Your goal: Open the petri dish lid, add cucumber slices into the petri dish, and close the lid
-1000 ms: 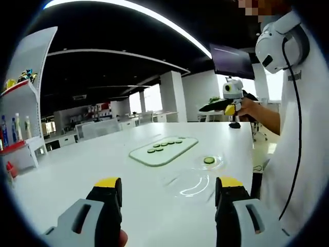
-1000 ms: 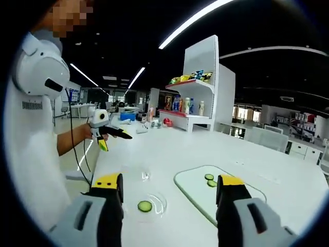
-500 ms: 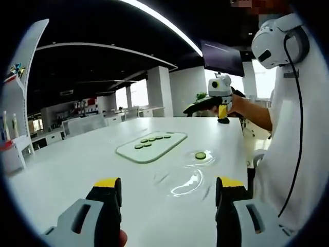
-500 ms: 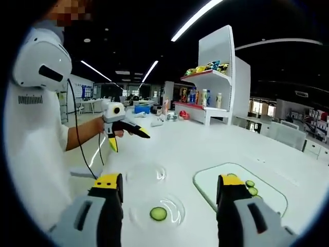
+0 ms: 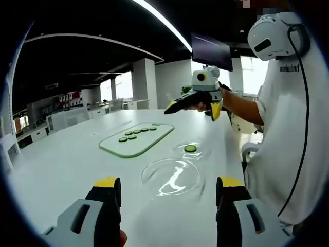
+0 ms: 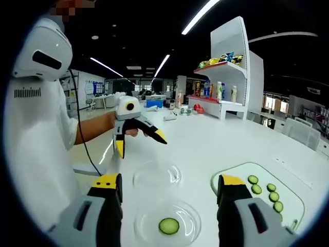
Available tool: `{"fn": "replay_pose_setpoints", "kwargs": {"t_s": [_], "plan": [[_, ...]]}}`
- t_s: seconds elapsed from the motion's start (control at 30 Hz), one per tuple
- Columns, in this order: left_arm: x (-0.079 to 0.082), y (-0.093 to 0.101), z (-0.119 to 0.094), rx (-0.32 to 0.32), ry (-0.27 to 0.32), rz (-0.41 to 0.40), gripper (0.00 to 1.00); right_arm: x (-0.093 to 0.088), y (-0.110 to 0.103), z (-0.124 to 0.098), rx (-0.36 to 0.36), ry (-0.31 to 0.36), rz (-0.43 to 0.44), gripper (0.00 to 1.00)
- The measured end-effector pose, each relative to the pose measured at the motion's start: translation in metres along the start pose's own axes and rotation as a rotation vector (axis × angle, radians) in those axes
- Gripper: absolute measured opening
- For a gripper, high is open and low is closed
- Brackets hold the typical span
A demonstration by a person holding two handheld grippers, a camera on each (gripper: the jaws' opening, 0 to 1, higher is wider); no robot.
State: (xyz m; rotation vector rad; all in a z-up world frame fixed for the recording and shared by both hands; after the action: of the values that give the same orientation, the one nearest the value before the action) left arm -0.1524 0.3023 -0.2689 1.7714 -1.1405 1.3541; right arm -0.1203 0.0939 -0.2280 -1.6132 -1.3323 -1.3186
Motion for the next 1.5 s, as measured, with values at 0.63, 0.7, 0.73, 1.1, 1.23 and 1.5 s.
{"fn": "replay_pose_setpoints", "kwargs": {"t_s": [0.63, 0.7, 0.73, 1.1, 1.23, 1.5], "plan": [[-0.009, -0.001, 0.023, -0.119, -0.085, 0.026, 0.76, -0.015, -0.021, 0.051, 0.152, -0.146, -0.070, 0.76], [-0.009, -0.001, 0.024, -0.125, -0.087, 0.027, 0.76, -0.017, -0.021, 0.054, 0.162, -0.157, -0.073, 0.76], [-0.010, -0.002, 0.026, -0.130, -0.095, 0.028, 0.76, -0.017, -0.021, 0.056, 0.166, -0.162, -0.075, 0.76], [-0.017, -0.005, 0.038, -0.169, -0.127, 0.033, 0.76, -0.030, -0.026, 0.081, 0.229, -0.248, -0.125, 0.77], [-0.018, -0.008, 0.040, -0.178, -0.140, 0.038, 0.76, -0.035, -0.026, 0.089, 0.246, -0.275, -0.132, 0.77], [-0.019, -0.007, 0.048, -0.196, -0.150, 0.048, 0.76, -0.039, -0.022, 0.096, 0.254, -0.294, -0.128, 0.77]]}}
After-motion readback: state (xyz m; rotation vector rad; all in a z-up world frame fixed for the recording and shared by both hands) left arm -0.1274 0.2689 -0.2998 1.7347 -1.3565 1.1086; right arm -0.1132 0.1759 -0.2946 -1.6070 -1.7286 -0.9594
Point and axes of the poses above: the point that each gripper's makers call its tool centre point, and the gripper's own axes: z roughly forward along the fingers, y roughly to its right, x roughly out of its top, the point moved 5 cm from there along -z, roughly backward along the fingers, and after that the axes turned 2 degrees about -z, right-handed, at the moved point
